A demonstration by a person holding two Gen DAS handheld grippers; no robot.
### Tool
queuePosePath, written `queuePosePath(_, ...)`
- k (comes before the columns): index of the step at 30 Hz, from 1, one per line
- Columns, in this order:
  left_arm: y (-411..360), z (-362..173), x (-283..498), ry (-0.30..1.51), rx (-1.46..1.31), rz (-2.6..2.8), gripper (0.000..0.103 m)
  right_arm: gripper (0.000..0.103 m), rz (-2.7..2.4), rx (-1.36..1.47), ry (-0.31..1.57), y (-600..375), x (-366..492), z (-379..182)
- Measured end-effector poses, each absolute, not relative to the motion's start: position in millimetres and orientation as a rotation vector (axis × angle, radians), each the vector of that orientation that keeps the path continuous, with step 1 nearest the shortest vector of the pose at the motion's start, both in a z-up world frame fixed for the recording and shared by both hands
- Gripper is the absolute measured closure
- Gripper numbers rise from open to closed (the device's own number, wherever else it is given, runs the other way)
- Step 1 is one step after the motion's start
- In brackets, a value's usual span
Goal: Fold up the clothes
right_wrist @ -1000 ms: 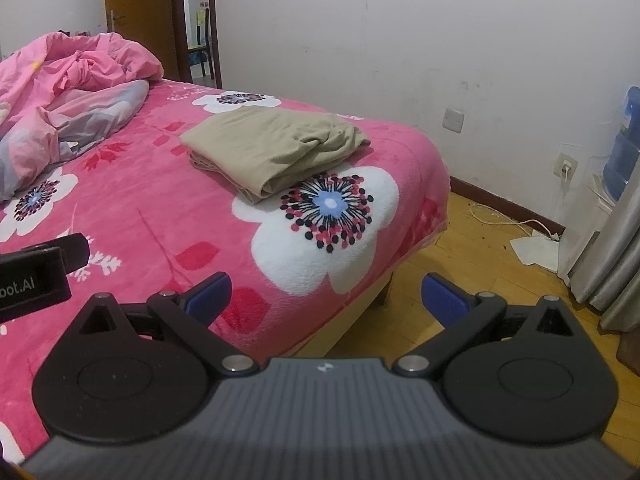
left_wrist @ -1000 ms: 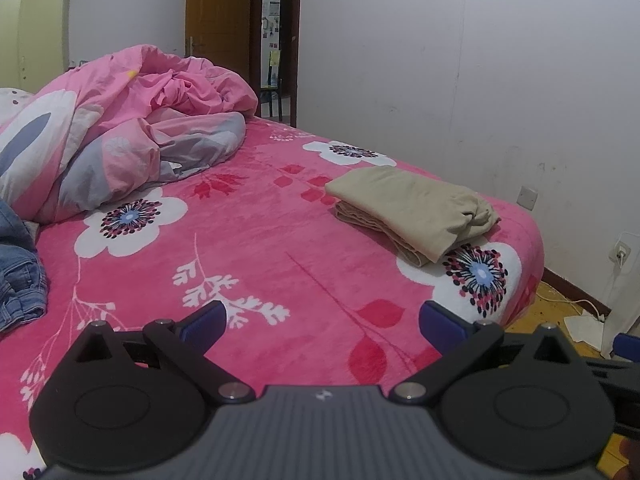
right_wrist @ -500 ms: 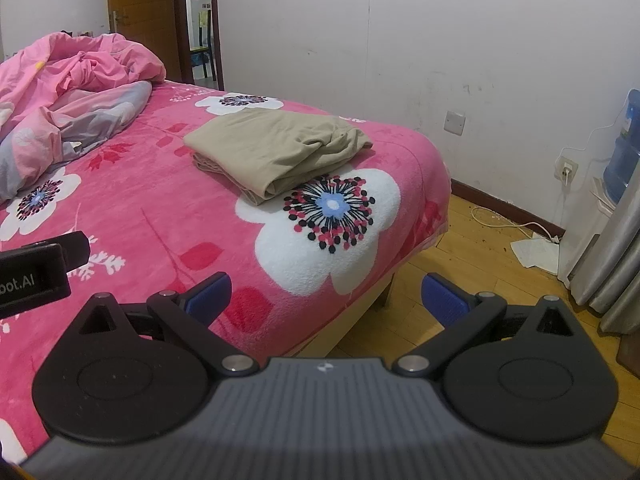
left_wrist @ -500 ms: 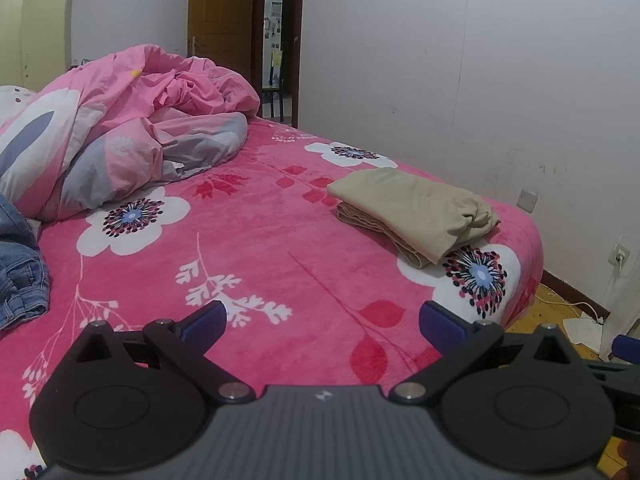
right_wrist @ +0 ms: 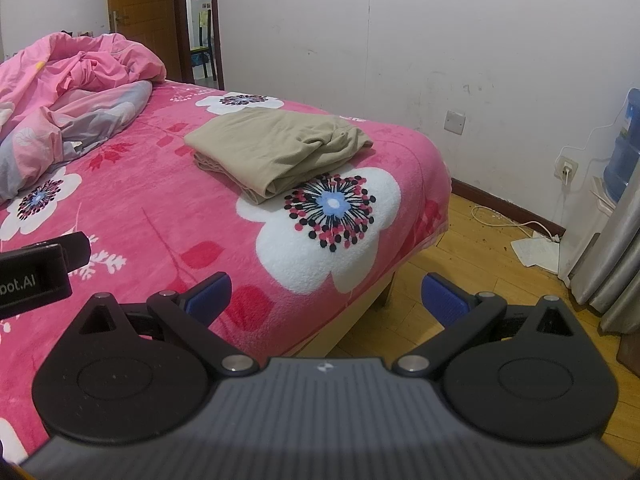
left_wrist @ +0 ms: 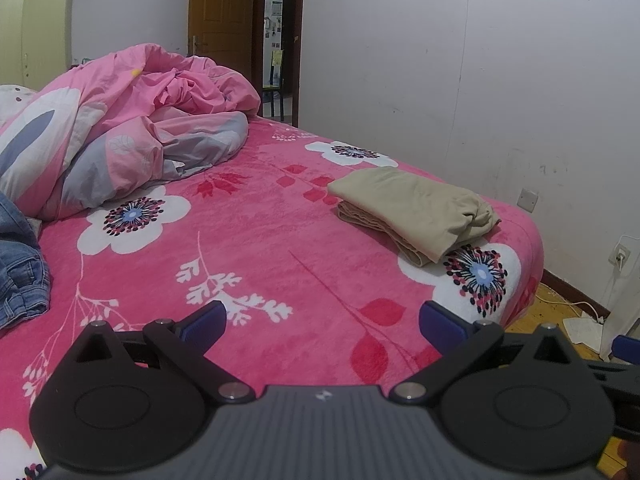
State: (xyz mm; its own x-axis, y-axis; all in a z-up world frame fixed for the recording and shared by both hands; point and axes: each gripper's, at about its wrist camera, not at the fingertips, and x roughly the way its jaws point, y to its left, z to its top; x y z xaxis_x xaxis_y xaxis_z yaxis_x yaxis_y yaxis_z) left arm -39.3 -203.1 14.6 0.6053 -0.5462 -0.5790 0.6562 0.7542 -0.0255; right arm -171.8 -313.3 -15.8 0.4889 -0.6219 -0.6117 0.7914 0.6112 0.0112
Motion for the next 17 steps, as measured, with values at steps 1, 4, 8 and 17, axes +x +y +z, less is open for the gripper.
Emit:
queuePosePath(1,-203.1,14.5,-39.3,0.6,0.198,-0.7,0.0,0.001,-0.875,0.311,0.606,-313.2,-171.7,-16.0)
queuePosePath(4,-203.3,14.4,-39.0,0.602,0.196,-0.697,0.0,0.001,-0.875,0.311,0.607,-312.3,-171.6,-16.5)
queuePosePath(8,-202.6,14.0,-39.3,0.603,0.195,-0.696,0.0,0.001,-0.874,0.311,0.609,-311.4,-171.0,-17.2)
queuePosePath(17,-201.2,13.5,-37.7,0.604,0.195,-0.691,0.0,0.001,-0.871,0.312,0.61,-310.0,-170.2,-17.9)
